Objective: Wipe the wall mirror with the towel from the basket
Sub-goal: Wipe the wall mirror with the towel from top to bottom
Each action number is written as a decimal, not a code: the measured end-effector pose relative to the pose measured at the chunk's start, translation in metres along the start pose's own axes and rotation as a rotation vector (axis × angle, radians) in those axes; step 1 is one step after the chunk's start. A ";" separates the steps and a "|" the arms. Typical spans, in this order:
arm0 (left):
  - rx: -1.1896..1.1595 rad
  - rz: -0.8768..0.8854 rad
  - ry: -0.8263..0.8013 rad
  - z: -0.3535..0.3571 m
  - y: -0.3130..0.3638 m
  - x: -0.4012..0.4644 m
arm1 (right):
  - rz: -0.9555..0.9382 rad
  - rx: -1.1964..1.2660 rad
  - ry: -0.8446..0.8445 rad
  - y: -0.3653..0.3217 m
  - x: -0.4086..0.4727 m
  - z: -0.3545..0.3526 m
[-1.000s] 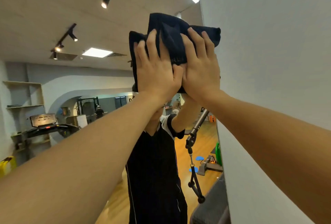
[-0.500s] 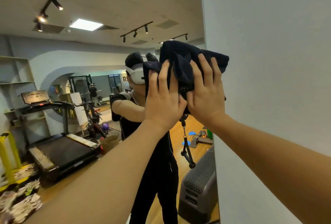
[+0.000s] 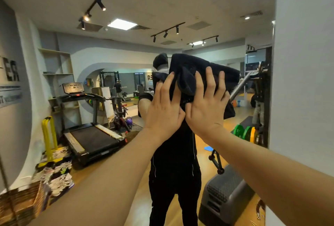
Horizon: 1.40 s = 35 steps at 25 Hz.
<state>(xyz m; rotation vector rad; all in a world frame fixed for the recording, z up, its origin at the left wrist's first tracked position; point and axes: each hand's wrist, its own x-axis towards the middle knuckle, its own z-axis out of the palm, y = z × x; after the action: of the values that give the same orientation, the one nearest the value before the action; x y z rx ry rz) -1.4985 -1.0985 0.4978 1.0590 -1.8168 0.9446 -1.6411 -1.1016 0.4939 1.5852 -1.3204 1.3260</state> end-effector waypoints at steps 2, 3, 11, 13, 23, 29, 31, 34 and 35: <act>0.004 -0.038 -0.014 -0.015 -0.036 -0.014 | -0.031 -0.004 -0.009 -0.038 -0.002 0.009; 0.003 -0.050 -0.009 -0.023 -0.054 -0.022 | -0.049 0.000 -0.008 -0.058 -0.003 0.014; 0.088 -0.121 -0.020 -0.092 -0.202 -0.092 | -0.116 0.055 -0.054 -0.234 -0.014 0.053; 0.110 -0.140 -0.022 -0.105 -0.232 -0.107 | -0.124 0.068 -0.060 -0.270 -0.018 0.062; 0.174 -0.196 -0.016 -0.152 -0.356 -0.172 | -0.180 0.097 -0.090 -0.414 -0.037 0.096; 0.160 -0.255 -0.005 -0.156 -0.385 -0.203 | -0.222 0.110 -0.087 -0.449 -0.054 0.109; 0.148 -0.274 -0.007 -0.155 -0.387 -0.215 | -0.245 0.106 -0.084 -0.453 -0.062 0.112; 0.149 -0.294 -0.016 -0.150 -0.386 -0.241 | -0.295 0.117 -0.089 -0.457 -0.084 0.119; 0.139 -0.306 -0.021 -0.148 -0.383 -0.249 | -0.308 0.134 -0.085 -0.457 -0.093 0.120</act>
<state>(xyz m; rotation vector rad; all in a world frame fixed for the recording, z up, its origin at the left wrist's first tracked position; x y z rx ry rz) -1.0309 -1.0342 0.4072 1.3916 -1.5648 0.8843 -1.1664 -1.0699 0.4218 1.8685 -1.0016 1.1864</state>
